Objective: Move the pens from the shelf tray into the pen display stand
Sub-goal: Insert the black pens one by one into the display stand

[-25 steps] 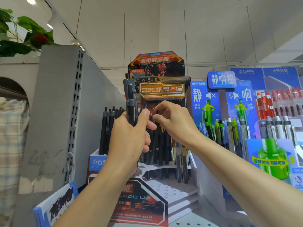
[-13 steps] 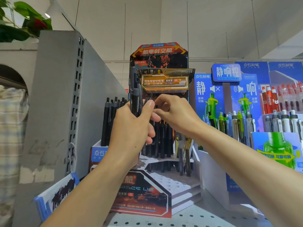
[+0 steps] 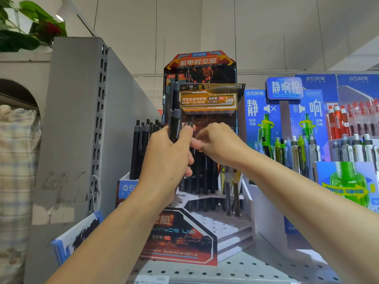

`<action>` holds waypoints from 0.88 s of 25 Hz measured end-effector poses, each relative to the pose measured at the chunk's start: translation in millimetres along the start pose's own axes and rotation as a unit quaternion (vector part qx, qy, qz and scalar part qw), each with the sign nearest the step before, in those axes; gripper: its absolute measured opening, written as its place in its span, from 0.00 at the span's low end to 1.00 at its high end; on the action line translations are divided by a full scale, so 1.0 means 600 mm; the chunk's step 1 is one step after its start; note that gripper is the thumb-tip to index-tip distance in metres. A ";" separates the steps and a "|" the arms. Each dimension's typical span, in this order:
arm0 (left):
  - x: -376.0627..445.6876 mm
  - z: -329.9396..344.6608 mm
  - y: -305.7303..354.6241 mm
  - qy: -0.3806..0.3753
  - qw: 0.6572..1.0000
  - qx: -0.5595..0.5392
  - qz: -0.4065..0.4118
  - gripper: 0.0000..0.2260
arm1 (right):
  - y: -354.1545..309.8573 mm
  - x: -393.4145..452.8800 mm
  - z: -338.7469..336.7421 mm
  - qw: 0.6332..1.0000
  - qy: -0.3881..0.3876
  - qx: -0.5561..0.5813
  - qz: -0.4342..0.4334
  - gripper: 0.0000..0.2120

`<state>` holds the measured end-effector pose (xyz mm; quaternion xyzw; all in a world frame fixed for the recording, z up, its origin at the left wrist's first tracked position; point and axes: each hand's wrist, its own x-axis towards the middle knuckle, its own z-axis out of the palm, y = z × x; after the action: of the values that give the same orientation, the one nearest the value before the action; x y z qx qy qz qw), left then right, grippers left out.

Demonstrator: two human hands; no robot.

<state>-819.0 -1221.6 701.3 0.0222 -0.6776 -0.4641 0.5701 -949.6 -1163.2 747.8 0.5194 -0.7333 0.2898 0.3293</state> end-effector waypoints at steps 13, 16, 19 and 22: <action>0.001 -0.002 0.007 -0.017 0.998 0.058 0.010 0.12 | -0.016 -0.030 -0.058 0.867 -0.070 0.492 0.025 0.09; -0.003 0.003 0.010 -0.012 1.000 0.013 0.012 0.10 | -0.010 -0.025 -0.065 0.844 -0.062 0.529 0.061 0.05; 0.000 -0.002 0.018 0.029 0.999 0.022 0.030 0.10 | 0.015 -0.012 -0.074 0.858 0.018 0.502 0.106 0.05; 0.000 -0.012 0.021 0.023 0.999 0.014 0.036 0.12 | 0.035 -0.011 -0.064 0.904 0.051 0.410 0.109 0.04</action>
<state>-807.2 -1218.7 708.7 0.0162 -0.6712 -0.4329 0.6016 -960.9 -1124.1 764.4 0.5102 -0.5839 0.6249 0.0912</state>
